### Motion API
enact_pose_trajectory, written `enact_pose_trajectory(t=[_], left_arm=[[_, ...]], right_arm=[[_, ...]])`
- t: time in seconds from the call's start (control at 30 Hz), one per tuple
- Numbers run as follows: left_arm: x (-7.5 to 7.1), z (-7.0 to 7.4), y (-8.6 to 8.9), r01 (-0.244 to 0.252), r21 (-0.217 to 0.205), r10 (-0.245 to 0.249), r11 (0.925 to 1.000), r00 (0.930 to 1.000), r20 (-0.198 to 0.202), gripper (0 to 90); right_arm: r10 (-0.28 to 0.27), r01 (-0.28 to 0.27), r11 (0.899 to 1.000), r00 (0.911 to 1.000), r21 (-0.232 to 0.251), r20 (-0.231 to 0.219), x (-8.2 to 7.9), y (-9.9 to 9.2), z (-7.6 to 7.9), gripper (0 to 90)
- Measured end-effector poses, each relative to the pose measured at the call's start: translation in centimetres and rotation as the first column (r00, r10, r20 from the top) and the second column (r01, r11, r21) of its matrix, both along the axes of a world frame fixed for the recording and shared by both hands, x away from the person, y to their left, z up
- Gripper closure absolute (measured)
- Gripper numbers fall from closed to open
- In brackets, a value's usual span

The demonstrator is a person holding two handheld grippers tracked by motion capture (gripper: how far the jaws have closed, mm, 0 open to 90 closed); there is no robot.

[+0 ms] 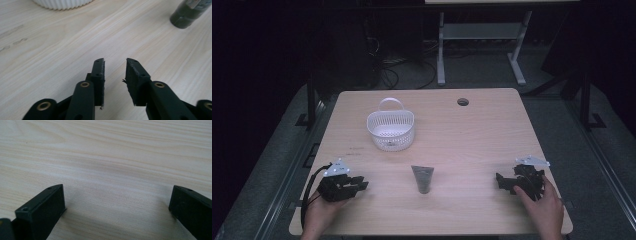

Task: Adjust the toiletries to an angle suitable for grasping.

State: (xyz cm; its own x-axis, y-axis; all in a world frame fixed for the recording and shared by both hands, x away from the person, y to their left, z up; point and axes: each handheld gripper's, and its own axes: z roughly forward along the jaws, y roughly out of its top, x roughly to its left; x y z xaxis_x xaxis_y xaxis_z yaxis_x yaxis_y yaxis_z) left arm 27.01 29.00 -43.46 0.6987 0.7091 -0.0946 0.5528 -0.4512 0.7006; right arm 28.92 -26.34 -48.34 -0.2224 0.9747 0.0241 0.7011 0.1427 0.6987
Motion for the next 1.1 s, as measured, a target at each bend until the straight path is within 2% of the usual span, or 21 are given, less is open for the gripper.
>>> enact_pose_trajectory(t=[0.07, 0.17, 0.23, 0.33, 0.63, 0.8, 0.93, 0.97, 1.0, 1.1], left_arm=[[0.1, 0.7, -0.3, 0.015, -0.011, -0.015, 0.9998, 0.9999, 0.003, 73.9], [0.2, 1.4, -0.5, 0.018, -0.004, -0.018, 0.9998, 0.9998, 0.002, 79.4], [0.2, 1.5, -0.6, 0.019, -0.010, -0.019, 0.9998, 0.9998, 0.001, 80.9], [0.3, 2.0, -0.9, 0.030, -0.017, -0.030, 0.9994, 0.9995, -0.011, 88.9], [0.7, 3.4, -1.8, 0.065, -0.030, -0.065, 0.9975, 0.9977, -0.017, 89.7], [0.9, 4.5, -3.0, 0.115, -0.033, -0.115, 0.9928, 0.9933, -0.007, 89.7], [1.1, 5.0, -3.6, 0.138, -0.026, -0.139, 0.9900, 0.9904, -0.001, 89.8], [1.1, 5.1, -3.8, 0.133, -0.036, -0.134, 0.9904, 0.9910, -0.003, 89.7], [1.2, 5.3, -3.9, 0.146, -0.025, -0.146, 0.9889, 0.9892, -0.003, 89.8], [1.2, 5.7, -4.3, 0.154, -0.034, -0.154, 0.9875, 0.9880, -0.003, 89.8]], right_arm=[[0.001, -0.001, 1.000, 1.0000, -0.001, 0.000, 0.0, 0.0, 0.0, 0.0], [0.001, -0.001, 1.000, 1.0000, -0.001, 0.000, 0.0, 0.0, 0.0, 0.0], [0.001, -0.001, 1.000, 1.0000, -0.001, 0.000, 0.0, 0.0, 0.0, 0.0], [0.001, -0.001, 1.000, 1.0000, -0.002, 0.000, 0.0, 0.0, 0.0, 0.0], [0.001, -0.001, 1.000, 1.0000, -0.001, 0.000, 0.0, 0.0, 0.0, 0.0], [0.001, -0.001, 1.000, 1.0000, -0.001, 0.000, 0.0, 0.0, 0.0, 0.0], [0.001, -0.001, 1.000, 1.0000, -0.001, 0.000, 0.0, 0.0, 0.0, 0.0], [0.001, -0.001, 1.000, 1.0000, -0.001, 0.000, 0.0, 0.0, 0.0, 0.0], [0.001, -0.001, 1.000, 1.0000, -0.001, 0.000, 0.0, 0.0, 0.0, 0.0], [0.001, -0.001, 1.000, 1.0000, -0.001, 0.000, 0.0, 0.0, 0.0, 0.0]])
